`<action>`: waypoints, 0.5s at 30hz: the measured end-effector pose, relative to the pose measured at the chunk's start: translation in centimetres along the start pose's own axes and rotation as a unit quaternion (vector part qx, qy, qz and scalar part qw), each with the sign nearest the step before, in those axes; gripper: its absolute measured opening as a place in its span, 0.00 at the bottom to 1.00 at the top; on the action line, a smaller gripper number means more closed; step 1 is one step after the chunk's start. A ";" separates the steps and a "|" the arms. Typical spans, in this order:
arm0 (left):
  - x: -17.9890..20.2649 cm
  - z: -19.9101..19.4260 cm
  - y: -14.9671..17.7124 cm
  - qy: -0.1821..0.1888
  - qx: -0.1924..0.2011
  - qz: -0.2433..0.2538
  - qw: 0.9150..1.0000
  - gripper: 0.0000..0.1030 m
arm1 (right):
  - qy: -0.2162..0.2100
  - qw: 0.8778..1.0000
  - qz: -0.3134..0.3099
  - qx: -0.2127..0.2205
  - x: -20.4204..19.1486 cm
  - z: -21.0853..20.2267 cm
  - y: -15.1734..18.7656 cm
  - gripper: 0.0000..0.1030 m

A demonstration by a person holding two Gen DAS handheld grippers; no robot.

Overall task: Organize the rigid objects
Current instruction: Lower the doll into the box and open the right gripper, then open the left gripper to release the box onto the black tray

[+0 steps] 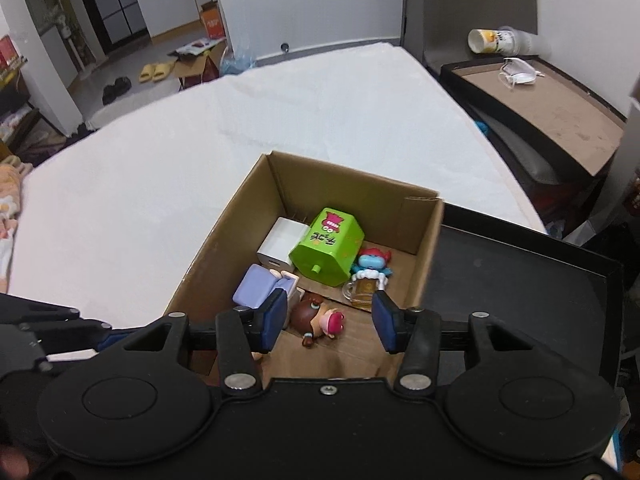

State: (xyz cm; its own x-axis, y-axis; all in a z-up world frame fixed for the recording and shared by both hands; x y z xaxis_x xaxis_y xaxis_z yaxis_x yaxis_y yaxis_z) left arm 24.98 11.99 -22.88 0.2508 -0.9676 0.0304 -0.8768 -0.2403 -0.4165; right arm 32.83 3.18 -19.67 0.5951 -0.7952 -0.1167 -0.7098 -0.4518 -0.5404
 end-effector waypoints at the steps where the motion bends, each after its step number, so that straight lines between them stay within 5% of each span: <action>1: 0.0 -0.1 0.0 -0.001 0.000 0.000 1.000 0.07 | -0.001 1.000 0.003 0.003 0.3 -0.4 0.1 0.49; 8: 0.2 -0.6 -0.2 -0.006 0.006 0.001 1.000 0.08 | -0.002 0.999 0.039 0.020 3.0 -2.6 1.2 0.58; 15: -0.3 -1.4 -0.4 -0.003 0.001 -0.014 1.000 0.11 | 0.004 0.996 0.072 0.055 5.4 -5.9 2.1 0.82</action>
State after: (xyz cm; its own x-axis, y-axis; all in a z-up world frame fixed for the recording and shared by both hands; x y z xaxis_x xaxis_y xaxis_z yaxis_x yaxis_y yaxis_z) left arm 24.68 12.23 -21.48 0.2781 -0.9598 0.0375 -0.8687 -0.2680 -0.4166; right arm 32.32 -4.41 -16.50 0.4870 -0.8520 -0.1921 -0.7413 -0.2870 -0.6067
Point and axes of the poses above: each gripper's, at about its wrist camera, not at the fingertips, and z roughly the way its jaws point, x to its right, y to its underside, the point moved 7 cm from there along z, roughly the way its jaws point, and after that the axes turned 4 degrees about z, right-handed, at the moved point
